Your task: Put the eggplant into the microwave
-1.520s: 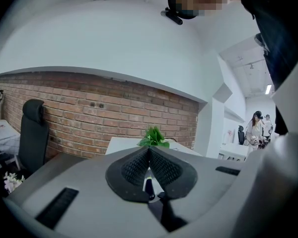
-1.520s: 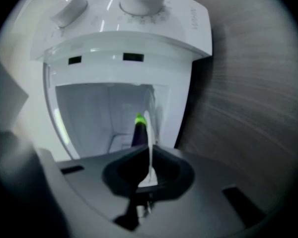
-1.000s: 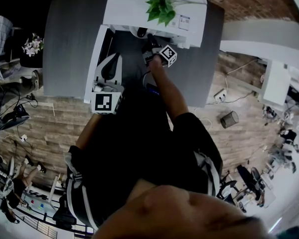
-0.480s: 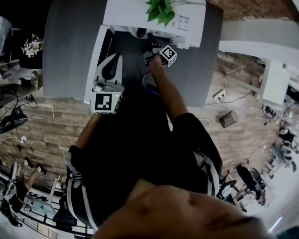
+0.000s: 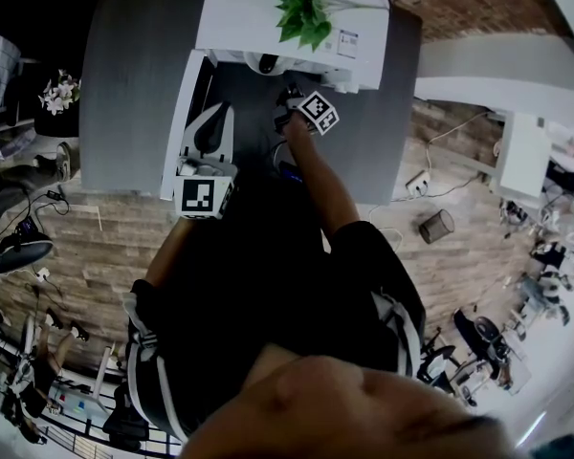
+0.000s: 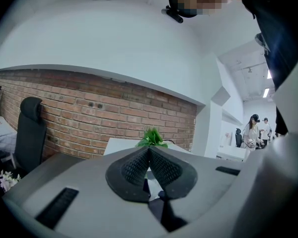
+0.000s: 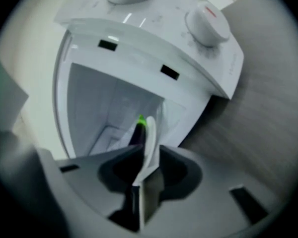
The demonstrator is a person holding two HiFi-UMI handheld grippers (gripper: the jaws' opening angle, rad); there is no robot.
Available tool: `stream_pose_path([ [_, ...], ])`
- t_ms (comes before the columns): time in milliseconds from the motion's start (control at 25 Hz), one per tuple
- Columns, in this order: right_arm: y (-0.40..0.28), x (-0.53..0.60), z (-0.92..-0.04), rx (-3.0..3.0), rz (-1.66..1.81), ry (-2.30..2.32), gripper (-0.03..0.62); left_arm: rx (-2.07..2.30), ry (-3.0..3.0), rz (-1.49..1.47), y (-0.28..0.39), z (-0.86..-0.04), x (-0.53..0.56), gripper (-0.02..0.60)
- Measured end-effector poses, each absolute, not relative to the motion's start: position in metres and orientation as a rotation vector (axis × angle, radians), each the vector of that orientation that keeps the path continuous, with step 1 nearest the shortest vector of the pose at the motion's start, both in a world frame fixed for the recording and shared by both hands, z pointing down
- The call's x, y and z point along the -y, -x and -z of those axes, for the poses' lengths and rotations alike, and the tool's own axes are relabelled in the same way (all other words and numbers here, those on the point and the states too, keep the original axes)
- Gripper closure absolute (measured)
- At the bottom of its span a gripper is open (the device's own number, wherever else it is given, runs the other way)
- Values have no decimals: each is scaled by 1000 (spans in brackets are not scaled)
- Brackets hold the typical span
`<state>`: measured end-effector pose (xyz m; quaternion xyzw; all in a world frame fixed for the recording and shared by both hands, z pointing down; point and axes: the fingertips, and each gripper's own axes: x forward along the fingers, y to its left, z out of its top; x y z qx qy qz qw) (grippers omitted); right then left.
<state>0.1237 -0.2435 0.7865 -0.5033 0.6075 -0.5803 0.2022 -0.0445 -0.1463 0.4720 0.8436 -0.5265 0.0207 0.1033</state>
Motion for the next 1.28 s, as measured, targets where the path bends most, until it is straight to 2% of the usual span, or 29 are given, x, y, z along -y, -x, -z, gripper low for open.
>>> stream_pose_path([
  [480, -97, 219, -761, -2310, 1308, 1814, 553, 1535, -2523, -43, 43, -469, 147, 545],
  [840, -66, 218, -774, -2469, 1311, 1897, 556, 1535, -2504, -36, 43, -471, 150, 545],
  [1280, -64, 230, -784, -2428, 1378, 1915, 556, 1529, -2493, -53, 45, -476, 154, 545],
])
